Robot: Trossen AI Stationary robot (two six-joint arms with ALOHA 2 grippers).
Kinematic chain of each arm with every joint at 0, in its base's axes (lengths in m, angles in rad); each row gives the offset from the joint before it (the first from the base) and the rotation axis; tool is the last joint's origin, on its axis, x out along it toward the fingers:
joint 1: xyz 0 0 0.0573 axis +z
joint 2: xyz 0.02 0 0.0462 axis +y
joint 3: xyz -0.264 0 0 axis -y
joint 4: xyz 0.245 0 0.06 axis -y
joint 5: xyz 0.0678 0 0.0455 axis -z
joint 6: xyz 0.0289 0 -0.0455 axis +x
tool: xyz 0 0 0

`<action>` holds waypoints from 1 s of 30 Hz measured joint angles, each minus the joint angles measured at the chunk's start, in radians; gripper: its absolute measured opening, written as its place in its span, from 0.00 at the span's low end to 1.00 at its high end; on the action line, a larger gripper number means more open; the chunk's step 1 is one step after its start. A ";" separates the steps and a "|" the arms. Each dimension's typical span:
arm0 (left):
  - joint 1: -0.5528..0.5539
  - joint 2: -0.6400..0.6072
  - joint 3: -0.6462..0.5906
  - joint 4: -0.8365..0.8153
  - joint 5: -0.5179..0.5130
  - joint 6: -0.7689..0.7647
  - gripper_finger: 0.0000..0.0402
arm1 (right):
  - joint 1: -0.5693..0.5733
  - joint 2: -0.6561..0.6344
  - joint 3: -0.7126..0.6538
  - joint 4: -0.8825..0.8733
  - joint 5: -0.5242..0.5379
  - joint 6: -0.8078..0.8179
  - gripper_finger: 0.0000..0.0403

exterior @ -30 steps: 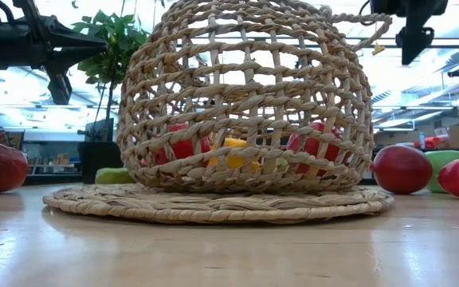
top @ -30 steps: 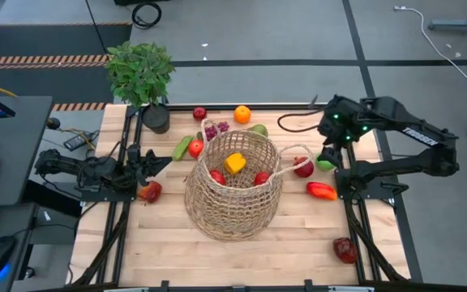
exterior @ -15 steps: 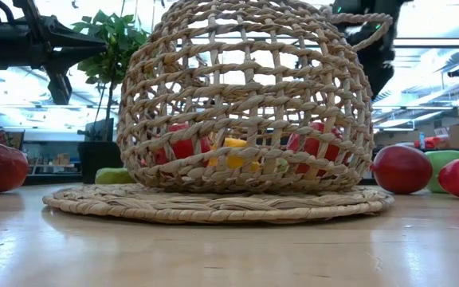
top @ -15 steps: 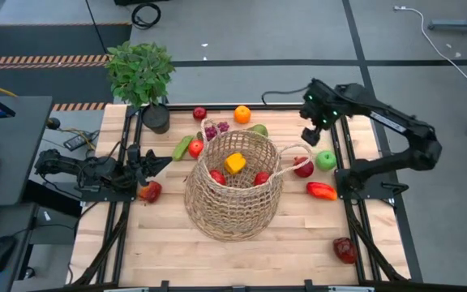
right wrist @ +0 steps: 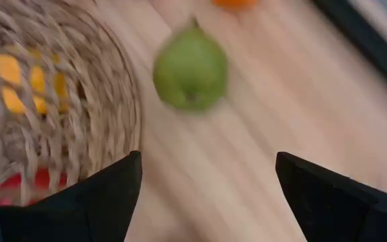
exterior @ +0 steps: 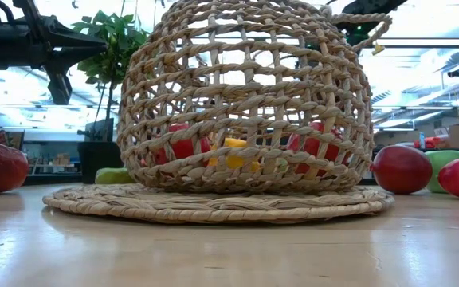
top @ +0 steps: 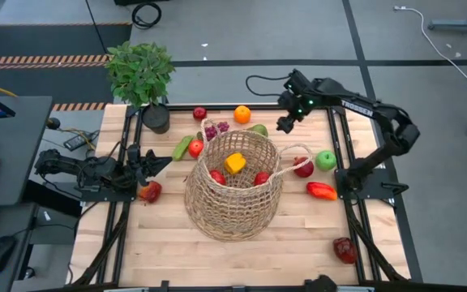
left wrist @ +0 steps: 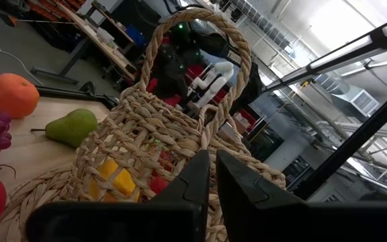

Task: Build produce basket
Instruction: Put the green pear into the brown basket

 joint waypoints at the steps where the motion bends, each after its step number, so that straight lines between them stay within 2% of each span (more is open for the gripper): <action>1: 0.000 0.000 0.000 0.000 0.000 0.000 0.09 | 0.006 0.008 0.000 0.043 0.000 -0.032 0.87; 9: 0.000 0.000 0.000 0.000 0.000 0.000 0.09 | 0.012 0.118 0.000 0.335 -0.014 -0.143 0.98; 17: 0.000 0.000 0.000 0.000 0.000 0.000 0.09 | 0.030 0.211 0.000 0.448 -0.093 -0.155 0.98; 23: 0.000 0.000 0.000 0.000 0.000 0.000 0.09 | 0.081 0.284 0.000 0.514 -0.068 -0.169 0.99; 30: 0.000 0.000 0.000 0.000 0.000 0.000 0.09 | 0.139 0.355 0.000 0.501 0.032 -0.232 0.98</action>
